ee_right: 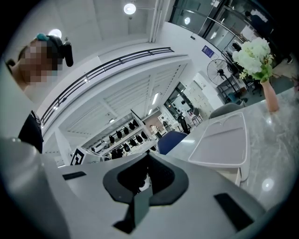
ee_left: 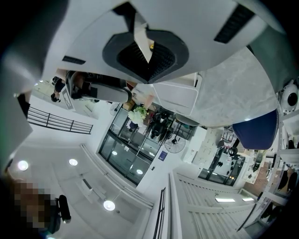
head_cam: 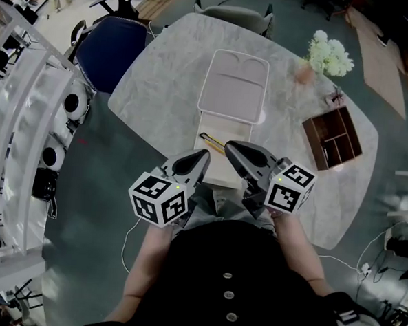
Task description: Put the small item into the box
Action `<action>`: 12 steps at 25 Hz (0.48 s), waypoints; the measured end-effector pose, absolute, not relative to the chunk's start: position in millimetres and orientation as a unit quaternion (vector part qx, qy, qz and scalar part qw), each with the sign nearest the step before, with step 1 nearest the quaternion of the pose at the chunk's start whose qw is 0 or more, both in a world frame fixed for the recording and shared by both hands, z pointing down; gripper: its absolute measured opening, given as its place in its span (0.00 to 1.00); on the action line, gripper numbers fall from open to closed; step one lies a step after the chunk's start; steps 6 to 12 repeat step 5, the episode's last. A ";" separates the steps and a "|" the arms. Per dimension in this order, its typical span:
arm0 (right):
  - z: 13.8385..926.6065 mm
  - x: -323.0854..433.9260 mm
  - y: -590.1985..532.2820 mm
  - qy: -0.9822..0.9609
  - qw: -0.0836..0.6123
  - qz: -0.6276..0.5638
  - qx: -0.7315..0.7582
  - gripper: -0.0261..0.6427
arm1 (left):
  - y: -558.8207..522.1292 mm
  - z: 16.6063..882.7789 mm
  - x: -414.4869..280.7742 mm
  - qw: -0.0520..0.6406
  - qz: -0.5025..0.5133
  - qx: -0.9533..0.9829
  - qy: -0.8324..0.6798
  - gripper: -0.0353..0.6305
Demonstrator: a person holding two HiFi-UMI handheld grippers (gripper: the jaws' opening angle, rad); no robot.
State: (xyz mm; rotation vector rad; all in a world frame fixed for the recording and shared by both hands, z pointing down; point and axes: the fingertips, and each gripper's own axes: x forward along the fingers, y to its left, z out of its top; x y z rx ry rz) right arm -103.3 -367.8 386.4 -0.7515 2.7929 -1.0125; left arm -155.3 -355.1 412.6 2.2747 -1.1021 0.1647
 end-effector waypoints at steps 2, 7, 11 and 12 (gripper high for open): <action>386.6 -103.4 -368.5 0.911 0.038 -0.330 -0.245 0.04 | -355.3 413.2 -154.5 0.300 0.064 0.857 -0.413 0.08; 387.2 -103.6 -368.8 0.910 0.037 -0.331 -0.246 0.04 | -354.8 414.2 -153.1 0.300 0.069 0.858 -0.411 0.08; 387.2 -103.6 -368.8 0.910 0.037 -0.331 -0.246 0.04 | -354.8 414.2 -153.1 0.300 0.069 0.858 -0.411 0.08; 387.2 -103.6 -368.8 0.910 0.037 -0.331 -0.246 0.04 | -354.8 414.2 -153.1 0.300 0.069 0.858 -0.411 0.08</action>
